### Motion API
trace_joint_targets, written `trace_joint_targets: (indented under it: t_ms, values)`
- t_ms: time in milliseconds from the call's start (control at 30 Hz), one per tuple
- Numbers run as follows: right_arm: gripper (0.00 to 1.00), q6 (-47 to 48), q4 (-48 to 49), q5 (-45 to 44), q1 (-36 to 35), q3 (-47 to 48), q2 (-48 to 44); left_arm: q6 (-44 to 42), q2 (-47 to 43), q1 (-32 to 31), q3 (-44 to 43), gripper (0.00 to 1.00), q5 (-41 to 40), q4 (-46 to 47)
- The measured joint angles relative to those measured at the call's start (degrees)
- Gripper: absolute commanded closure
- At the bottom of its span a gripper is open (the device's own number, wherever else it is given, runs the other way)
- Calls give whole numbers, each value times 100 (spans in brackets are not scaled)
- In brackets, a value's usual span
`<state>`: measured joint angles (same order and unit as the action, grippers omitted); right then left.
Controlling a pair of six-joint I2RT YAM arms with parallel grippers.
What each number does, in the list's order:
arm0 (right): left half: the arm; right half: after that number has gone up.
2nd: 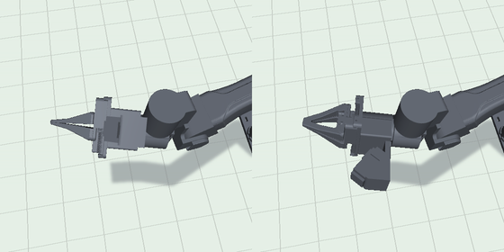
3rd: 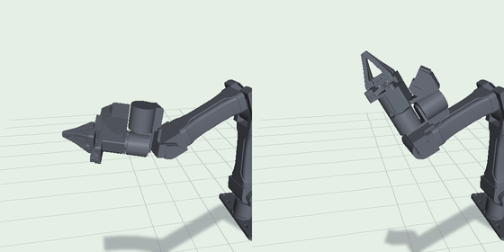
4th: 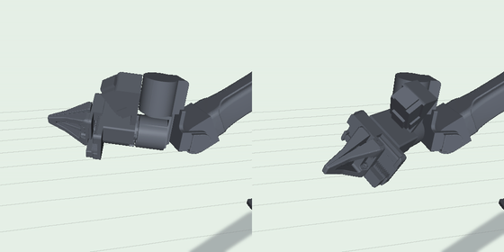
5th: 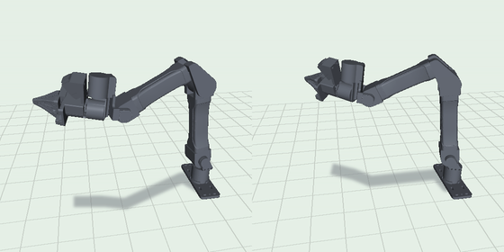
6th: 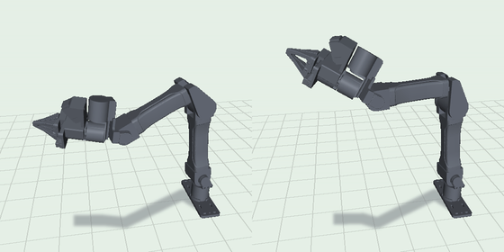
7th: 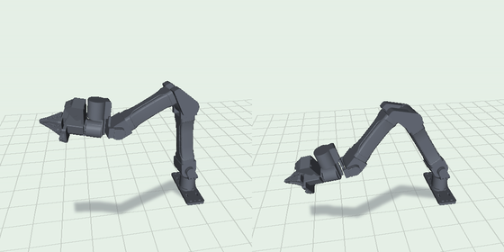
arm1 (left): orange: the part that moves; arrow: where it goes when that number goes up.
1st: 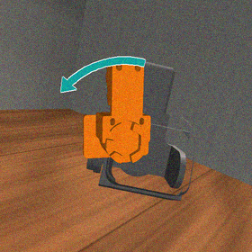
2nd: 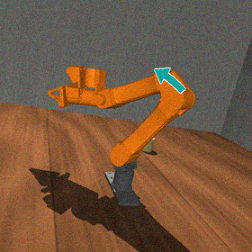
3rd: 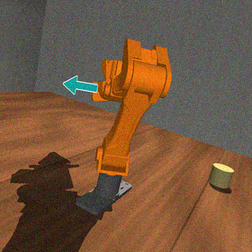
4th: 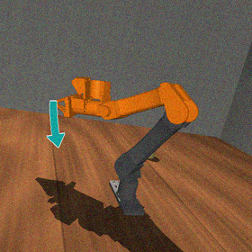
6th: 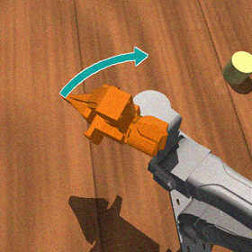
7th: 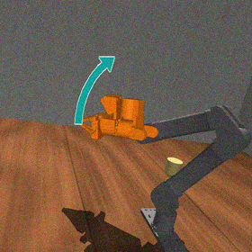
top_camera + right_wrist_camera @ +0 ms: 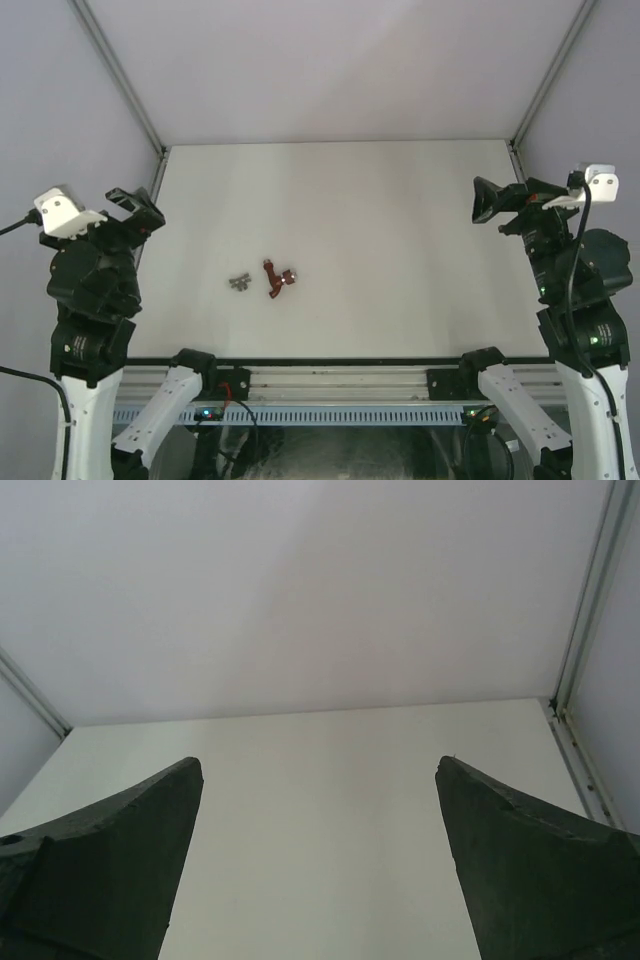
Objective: Install the water faucets
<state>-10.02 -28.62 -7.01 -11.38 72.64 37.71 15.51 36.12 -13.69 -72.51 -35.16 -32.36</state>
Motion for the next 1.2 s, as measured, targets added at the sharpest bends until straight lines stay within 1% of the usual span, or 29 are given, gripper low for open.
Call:
trace_joint_targets:
  t_ms: [167,233,300,433,567,700,767,900,1033,1133,1200]
  values:
    - [0,-68,-44,372,90,-308,96,195,-59,662,221,0,319,-35]
    - [0,-122,-63,570,114,-455,188,299,-105,977,391,0,568,-33]
    - [0,-168,-98,769,122,-590,315,411,-144,1283,621,3,903,-4]
    - [0,-302,-153,1237,96,-868,715,728,-160,1797,1325,3,1836,199]
    - [0,-435,-223,1635,-68,-1088,1220,1060,-35,1961,2186,4,2555,337]
    - [0,-568,-256,1969,-459,-1292,1825,1384,247,1996,3045,4,3025,522]
    - [0,-625,-258,2087,-761,-1346,2124,1561,461,2017,3508,4,3222,667]
    - [0,-691,-256,2157,-1390,-1379,2575,1847,1132,2037,4100,6,3602,1014]
    - [0,-734,-256,2177,-1864,-1386,2898,2015,2192,2065,4277,12,3945,1449]
    - [0,-754,-258,2194,-2085,-1386,3060,2103,2918,2085,4277,13,4183,1792]
    - [0,-754,-258,2194,-2168,-1386,3126,2149,3224,2094,4277,13,4306,1987]
